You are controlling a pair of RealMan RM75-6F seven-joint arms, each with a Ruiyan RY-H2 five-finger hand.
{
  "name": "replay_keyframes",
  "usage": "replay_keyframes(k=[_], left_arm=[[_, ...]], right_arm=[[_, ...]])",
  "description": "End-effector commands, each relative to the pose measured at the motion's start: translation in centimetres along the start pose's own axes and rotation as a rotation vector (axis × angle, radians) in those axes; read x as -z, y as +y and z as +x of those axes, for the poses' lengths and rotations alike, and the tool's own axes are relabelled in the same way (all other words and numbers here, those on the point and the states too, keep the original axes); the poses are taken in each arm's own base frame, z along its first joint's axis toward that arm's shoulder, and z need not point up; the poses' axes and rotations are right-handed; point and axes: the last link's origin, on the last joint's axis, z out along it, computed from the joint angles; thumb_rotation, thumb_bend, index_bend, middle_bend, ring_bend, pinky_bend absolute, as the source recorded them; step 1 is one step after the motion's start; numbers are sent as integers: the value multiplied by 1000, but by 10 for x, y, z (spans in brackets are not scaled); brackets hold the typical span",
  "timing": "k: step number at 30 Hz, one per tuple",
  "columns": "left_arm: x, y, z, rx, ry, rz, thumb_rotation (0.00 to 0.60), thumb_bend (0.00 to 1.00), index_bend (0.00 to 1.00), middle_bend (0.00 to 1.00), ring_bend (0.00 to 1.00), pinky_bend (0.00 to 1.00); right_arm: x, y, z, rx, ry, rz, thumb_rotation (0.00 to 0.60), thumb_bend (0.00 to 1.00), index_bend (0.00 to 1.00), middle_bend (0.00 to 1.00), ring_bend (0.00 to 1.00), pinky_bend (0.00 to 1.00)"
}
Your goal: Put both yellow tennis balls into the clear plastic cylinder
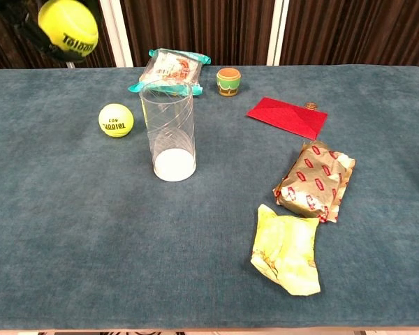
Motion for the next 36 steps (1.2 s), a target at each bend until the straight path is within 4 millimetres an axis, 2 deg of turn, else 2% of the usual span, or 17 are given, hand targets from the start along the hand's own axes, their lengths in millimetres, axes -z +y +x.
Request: replay_keyframes(k=[1,8,17,24,36], left_arm=[[-23,14,6,-38,-11,-16,600,319,452,475,398,499],[-48,44,-4,-121,-38,-67,600,319,452,477,398,499],[-46,72,-19,-129,-59,-143,600,319,450,480,398,499],[-43,79,-23,-122,-66,-156,600,307,439,466,393,497],[-39,84,-25,-129,-95,-175,600,143,382,360,324,456]], right_arm=[[0,0,0,3,0,0,600,335,0,0,40,87],[-1,0,-1,2,2,-5,600,336,0,0,40,87],[-1,2,2,-7,14,-13,600,335,0,0,40,87],[-1,3,4,-13,26,-19,600,335,0,0,40,87],[-3,3,4,-13,31,-30,600,335,0,0,40,87]])
